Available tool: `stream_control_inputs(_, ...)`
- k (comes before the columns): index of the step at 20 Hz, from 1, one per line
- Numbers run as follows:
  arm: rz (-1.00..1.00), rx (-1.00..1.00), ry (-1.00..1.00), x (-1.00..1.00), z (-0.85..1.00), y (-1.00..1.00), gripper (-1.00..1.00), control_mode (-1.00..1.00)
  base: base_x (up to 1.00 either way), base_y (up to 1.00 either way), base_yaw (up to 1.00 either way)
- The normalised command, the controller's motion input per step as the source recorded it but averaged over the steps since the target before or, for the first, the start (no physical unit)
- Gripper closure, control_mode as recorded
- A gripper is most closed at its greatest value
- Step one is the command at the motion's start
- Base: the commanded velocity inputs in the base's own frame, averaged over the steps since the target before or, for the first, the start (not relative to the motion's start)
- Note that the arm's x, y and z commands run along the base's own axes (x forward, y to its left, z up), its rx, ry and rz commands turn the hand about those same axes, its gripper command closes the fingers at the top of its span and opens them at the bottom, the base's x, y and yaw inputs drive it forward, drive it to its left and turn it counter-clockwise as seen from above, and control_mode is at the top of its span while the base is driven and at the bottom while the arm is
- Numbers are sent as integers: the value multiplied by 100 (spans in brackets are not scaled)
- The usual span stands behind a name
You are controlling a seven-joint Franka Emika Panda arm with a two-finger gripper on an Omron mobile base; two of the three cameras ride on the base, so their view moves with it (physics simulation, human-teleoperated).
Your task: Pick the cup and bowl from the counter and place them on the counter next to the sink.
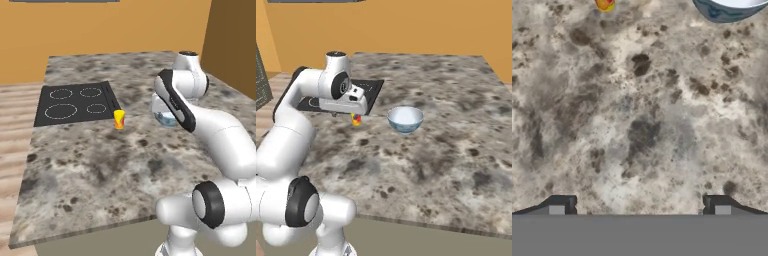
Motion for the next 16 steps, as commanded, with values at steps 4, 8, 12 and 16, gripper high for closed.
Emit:
stream_control_inputs(4, 0, -2, 31, 68, 33, -18, -100, -100, 0, 0, 0)
stream_control_inputs(8, -1, 0, 21, 98, -2, -91, -100, -100, 0, 0, 0)
stream_control_inputs(12, -1, 0, 2, 64, -18, -26, -100, -100, 0, 0, 0)
stream_control_inputs(16, 0, 0, 0, 73, -23, 22, -100, -100, 0, 0, 0)
